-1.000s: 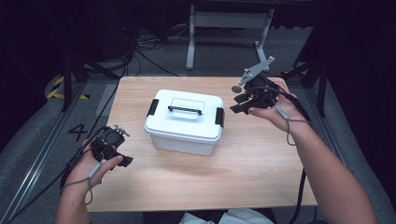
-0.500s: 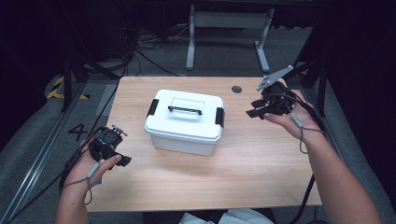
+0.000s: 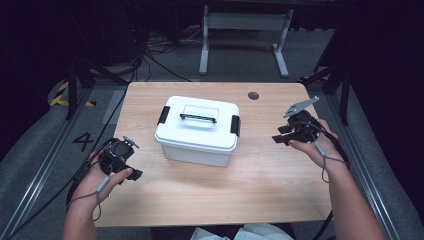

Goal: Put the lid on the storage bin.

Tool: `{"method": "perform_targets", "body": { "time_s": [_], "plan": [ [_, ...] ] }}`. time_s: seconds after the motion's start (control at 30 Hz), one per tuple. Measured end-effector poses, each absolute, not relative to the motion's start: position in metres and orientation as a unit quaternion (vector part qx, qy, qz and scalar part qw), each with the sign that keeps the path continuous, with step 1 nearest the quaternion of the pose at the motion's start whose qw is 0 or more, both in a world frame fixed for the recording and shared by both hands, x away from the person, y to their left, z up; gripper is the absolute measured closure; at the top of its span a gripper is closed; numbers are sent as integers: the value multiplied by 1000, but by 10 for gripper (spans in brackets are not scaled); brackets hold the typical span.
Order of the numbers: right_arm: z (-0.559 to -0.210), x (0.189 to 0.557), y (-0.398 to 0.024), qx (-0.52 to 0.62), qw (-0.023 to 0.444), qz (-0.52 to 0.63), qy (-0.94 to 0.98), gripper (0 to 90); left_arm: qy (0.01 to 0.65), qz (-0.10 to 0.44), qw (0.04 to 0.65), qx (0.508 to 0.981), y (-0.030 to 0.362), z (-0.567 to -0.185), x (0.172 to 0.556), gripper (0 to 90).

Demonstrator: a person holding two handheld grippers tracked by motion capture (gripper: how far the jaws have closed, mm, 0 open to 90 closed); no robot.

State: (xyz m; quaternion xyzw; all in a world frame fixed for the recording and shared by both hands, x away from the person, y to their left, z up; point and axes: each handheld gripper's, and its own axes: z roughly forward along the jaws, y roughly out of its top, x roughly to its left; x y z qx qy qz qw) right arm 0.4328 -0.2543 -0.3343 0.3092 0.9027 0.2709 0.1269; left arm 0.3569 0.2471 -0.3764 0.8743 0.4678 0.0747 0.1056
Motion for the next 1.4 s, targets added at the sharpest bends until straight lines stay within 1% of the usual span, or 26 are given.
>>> {"method": "perform_targets", "body": {
  "time_s": [0.03,0.17,0.47,0.67,0.87,1.07,1.17,1.4],
  "plan": [
    [-345,434,-258,317,124,270,901,569,466,74,105,875,247,-378,357,291],
    [-355,436,-262,325,118,261,902,570,467,70,95,876,248,-382,358,289],
    [-381,442,-266,338,105,242,903,570,468,69,101,875,249,-384,360,289],
    [-394,442,-268,343,100,229,905,570,467,70,99,876,249,-384,361,289],
    [-414,441,-271,346,88,223,907,573,467,64,95,877,249,-387,363,288],
    [-424,442,-273,347,93,227,905,575,465,67,98,877,248,-387,363,289],
    [-430,444,-273,350,85,223,906,571,469,65,99,875,248,-387,363,288],
    [-432,446,-274,354,86,225,904,571,466,65,100,877,249,-388,364,286]
  ]
}}
